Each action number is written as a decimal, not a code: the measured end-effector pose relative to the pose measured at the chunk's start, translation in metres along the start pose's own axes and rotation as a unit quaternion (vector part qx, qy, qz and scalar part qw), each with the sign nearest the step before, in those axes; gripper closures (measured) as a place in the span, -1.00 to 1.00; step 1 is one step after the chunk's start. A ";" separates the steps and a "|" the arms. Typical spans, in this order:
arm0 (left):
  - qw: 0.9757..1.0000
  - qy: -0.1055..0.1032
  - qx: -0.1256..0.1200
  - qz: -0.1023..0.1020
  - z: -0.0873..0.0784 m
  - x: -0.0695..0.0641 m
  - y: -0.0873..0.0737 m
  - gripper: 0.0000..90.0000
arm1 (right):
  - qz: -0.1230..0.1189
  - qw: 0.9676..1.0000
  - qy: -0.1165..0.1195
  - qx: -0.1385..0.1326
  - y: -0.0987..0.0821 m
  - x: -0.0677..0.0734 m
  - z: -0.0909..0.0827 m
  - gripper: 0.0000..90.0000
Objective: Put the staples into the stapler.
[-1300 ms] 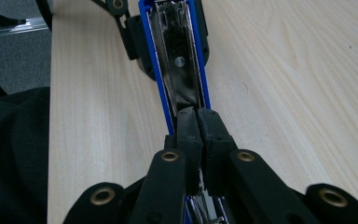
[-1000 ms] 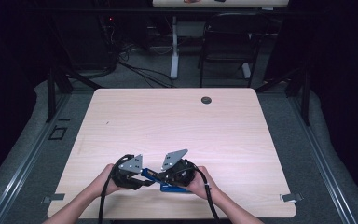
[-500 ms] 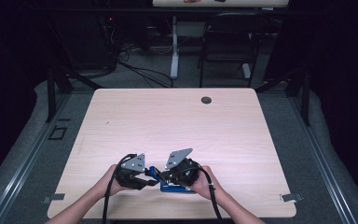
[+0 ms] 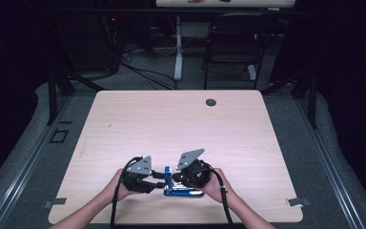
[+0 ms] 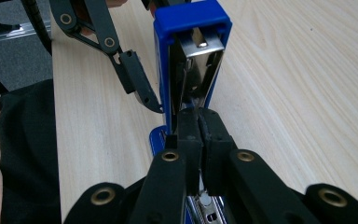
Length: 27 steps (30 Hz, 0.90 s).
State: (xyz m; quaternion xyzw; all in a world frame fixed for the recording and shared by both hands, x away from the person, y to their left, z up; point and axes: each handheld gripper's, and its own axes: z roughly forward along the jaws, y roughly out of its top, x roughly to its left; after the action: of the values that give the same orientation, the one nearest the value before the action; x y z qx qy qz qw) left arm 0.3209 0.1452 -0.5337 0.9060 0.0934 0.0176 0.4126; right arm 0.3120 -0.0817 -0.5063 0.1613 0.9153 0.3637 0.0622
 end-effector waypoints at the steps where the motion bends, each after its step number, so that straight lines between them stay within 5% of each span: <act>1: 1.000 -0.001 0.002 -0.001 0.001 0.000 0.001 0.47 | -0.002 1.000 0.000 0.000 -0.001 -0.001 -0.001 0.96; 27: 1.000 0.003 0.002 -0.006 0.021 -0.005 0.005 0.43 | 0.015 1.000 0.014 0.022 -0.011 -0.006 -0.016 0.91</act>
State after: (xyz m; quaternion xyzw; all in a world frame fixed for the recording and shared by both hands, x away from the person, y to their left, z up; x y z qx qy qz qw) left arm 0.3187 0.1253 -0.5432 0.9061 0.1000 0.0172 0.4107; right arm 0.3110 -0.1019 -0.5023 0.1718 0.9212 0.3468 0.0406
